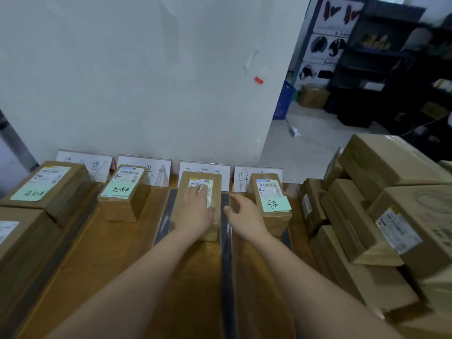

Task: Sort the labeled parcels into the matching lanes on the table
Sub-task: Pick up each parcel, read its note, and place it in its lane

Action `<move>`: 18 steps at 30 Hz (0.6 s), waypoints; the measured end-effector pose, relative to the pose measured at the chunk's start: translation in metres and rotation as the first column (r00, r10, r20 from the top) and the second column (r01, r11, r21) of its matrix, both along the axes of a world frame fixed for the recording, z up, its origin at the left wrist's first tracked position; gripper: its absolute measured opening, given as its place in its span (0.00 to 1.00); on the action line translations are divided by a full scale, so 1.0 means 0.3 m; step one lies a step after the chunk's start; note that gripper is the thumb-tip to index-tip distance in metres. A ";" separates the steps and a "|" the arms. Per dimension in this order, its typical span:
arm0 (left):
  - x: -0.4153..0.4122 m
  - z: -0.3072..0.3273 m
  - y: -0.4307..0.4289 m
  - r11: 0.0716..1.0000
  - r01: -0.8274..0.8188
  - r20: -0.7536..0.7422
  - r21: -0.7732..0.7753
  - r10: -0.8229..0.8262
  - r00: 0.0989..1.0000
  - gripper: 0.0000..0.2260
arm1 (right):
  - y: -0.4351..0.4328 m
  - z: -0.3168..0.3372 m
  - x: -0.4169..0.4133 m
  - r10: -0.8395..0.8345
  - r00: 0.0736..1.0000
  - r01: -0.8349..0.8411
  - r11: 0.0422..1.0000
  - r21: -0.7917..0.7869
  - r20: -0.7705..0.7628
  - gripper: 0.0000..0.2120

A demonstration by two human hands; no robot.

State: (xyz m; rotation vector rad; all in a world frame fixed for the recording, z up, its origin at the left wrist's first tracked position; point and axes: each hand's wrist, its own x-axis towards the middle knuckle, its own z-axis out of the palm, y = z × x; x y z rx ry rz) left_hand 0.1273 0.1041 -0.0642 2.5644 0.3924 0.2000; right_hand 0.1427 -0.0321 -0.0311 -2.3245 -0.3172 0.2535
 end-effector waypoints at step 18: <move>-0.458 -0.030 -0.488 0.933 0.120 -0.235 0.340 -0.039 0.971 0.25 | -0.633 -0.060 -0.341 0.039 0.987 0.040 0.877 -0.479 0.153 0.24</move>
